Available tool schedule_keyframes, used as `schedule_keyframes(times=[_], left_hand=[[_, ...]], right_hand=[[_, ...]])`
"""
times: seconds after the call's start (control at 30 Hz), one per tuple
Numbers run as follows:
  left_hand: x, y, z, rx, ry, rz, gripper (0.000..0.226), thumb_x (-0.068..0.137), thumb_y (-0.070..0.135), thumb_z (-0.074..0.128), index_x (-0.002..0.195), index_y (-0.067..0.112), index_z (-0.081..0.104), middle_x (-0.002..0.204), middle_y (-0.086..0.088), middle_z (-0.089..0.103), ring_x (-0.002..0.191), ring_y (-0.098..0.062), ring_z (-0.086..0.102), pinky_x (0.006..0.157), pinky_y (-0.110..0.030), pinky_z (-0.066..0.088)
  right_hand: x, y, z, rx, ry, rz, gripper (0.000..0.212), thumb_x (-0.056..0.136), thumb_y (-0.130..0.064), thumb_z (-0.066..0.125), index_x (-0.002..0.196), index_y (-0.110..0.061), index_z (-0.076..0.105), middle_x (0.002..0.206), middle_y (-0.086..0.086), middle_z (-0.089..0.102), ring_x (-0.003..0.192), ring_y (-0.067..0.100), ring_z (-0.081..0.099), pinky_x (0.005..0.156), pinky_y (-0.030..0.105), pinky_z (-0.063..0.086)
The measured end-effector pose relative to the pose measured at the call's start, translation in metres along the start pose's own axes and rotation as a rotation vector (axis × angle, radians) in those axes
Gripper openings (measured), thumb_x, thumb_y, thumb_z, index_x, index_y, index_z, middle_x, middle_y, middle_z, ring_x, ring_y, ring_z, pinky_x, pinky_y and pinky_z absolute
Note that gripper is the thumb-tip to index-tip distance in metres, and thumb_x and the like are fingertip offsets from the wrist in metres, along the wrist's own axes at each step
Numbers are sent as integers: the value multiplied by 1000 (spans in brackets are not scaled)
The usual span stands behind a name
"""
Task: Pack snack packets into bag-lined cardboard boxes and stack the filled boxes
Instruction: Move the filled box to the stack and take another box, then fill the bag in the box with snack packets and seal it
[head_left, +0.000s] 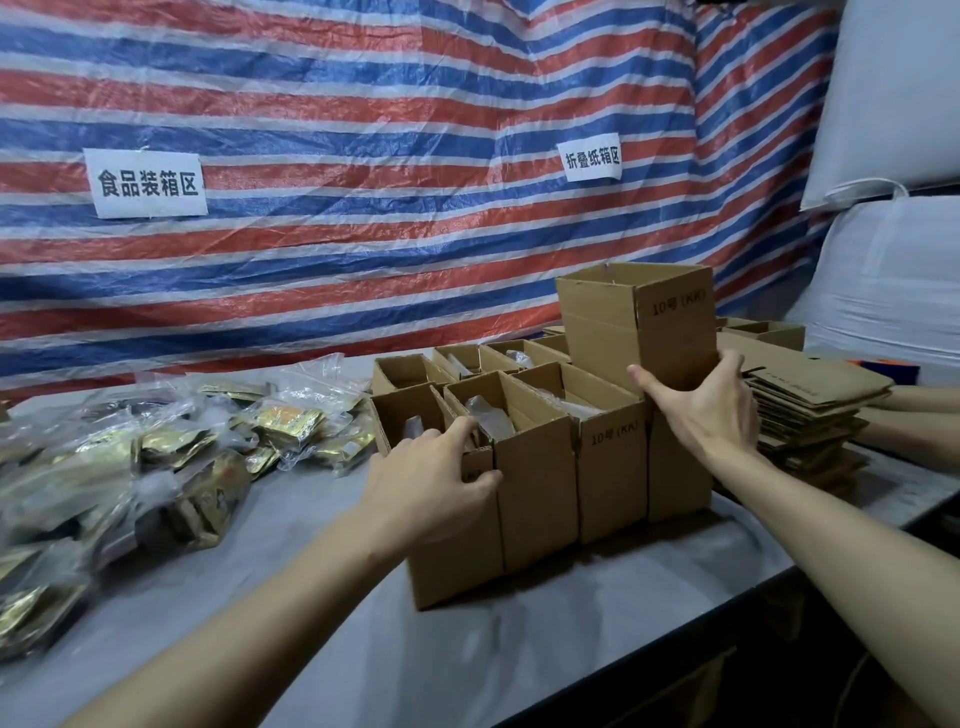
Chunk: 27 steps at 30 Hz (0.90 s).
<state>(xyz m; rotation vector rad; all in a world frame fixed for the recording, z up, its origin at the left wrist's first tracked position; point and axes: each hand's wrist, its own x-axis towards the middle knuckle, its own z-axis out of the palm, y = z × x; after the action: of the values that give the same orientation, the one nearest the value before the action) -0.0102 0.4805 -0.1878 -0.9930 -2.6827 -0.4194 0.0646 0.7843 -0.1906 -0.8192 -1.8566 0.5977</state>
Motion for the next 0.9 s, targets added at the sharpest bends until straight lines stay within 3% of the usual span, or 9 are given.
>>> schedule_keyframes(times=[0.1,0.2,0.27,0.37,0.6,0.67,0.77,0.9], left_hand=[[-1,2,0,6,7,-3,67,94,64,50,152,38,29,135,1,62,125,-24,58,100,-50,51],[-1,3,-1,-1,-7,-7,69,95,64,51,153,37,27,138,1,61,127,-24,57,102,-50,50],[-1,3,-2,-4,-13,-10,69,95,64,50,154,37,27,138,1,61,127,-24,57,101,-50,50],[-2,4,-4,2,-22,-10,68,95,64,50,153,37,27,137,0,61,127,-26,56,101,-50,50],[-1,5,-8,-16,-60,-45,69,95,64,50,154,38,27,149,-6,49,137,-29,46,109,-54,43],[-2,5,-10,0,-46,-50,68,95,64,49,154,39,26,150,-7,46,139,-30,42,111,-55,40],[-4,6,-18,-21,7,-37,68,95,62,49,155,38,27,145,-5,50,136,-28,44,109,-55,41],[-12,1,-38,-95,122,-3,58,95,58,52,146,34,42,139,-2,55,129,-25,51,106,-53,44]], right_hand=[[0,2,1,-7,-20,21,100,68,-80,70,130,-8,39,120,15,60,110,39,61,97,54,49],[-4,2,6,5,-15,57,103,69,-76,74,134,-5,38,134,20,50,124,40,49,105,56,43],[-6,3,8,-5,-20,106,107,68,-75,75,136,-2,38,142,22,42,131,40,41,104,53,41],[-5,4,6,31,-90,154,110,66,-78,74,139,-6,35,141,19,44,127,40,47,93,47,45],[-1,-9,-3,60,-116,172,117,67,-74,77,151,-11,24,148,19,40,131,41,46,101,54,45],[-5,-21,-8,59,-2,67,112,71,-63,81,152,-13,22,149,20,38,132,41,44,104,56,44],[-16,-46,-15,3,179,-342,87,76,-34,85,143,-8,37,144,21,41,130,37,44,108,52,42],[-45,-91,-13,68,85,-727,38,78,-15,80,111,-6,64,130,16,55,122,30,52,102,44,46]])
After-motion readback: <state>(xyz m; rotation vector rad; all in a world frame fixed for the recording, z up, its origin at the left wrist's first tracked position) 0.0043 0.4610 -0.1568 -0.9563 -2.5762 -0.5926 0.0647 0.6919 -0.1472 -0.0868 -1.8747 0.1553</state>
